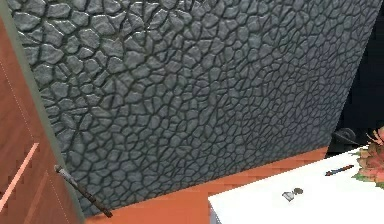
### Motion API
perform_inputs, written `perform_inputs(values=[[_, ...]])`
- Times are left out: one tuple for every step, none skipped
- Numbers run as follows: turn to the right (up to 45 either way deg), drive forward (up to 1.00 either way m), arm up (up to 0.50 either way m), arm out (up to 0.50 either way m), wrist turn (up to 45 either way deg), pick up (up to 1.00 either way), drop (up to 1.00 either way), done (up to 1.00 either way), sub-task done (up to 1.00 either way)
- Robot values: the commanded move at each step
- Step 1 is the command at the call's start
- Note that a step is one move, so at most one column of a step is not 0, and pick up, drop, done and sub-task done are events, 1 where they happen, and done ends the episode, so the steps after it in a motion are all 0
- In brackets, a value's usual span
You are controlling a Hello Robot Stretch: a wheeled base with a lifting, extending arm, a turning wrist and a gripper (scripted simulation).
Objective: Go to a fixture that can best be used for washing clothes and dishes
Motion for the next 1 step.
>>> perform_inputs(values=[[45.0, 0.00, 0.00, 0.00, 0.0, 0.00, 0.00, 0.00, 0.00]])
